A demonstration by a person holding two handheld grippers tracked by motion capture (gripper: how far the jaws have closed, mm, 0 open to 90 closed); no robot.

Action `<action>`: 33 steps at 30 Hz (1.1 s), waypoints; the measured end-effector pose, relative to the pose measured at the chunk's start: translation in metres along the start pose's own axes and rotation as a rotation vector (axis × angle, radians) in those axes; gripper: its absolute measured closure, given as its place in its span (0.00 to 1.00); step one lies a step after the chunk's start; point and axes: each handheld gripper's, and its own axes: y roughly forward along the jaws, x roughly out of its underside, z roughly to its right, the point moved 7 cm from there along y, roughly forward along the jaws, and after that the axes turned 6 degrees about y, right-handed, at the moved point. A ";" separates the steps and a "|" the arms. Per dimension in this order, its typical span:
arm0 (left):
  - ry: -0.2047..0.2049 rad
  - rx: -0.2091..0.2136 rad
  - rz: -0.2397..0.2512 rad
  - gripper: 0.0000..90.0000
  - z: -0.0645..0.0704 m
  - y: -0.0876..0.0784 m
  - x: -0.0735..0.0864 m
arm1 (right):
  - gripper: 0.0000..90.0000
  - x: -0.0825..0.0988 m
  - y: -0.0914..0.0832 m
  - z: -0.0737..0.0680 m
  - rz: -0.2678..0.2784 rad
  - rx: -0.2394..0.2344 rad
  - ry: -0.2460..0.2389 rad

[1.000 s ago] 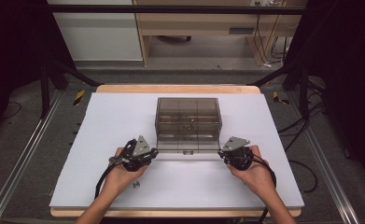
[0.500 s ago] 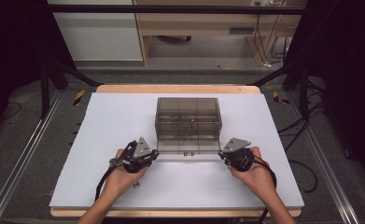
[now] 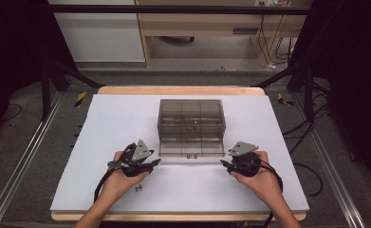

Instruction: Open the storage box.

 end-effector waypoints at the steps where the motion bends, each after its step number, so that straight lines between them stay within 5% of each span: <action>1: 0.003 0.008 -0.003 0.55 0.000 -0.005 0.000 | 0.49 0.001 -0.002 0.000 0.008 0.000 0.010; 6: -0.015 0.049 -0.023 0.35 0.000 -0.020 0.000 | 0.34 0.001 -0.012 0.000 0.055 0.051 0.075; 12: 0.041 0.118 -0.082 0.19 0.009 -0.039 0.005 | 0.16 0.005 -0.016 -0.005 0.133 0.103 0.216; 22: 0.091 0.148 -0.174 0.12 0.017 -0.045 0.017 | 0.18 0.027 -0.005 -0.003 0.077 0.214 0.216; 33: 0.073 0.205 -0.211 0.13 0.022 -0.047 0.024 | 0.19 0.033 -0.007 0.003 0.083 0.260 0.226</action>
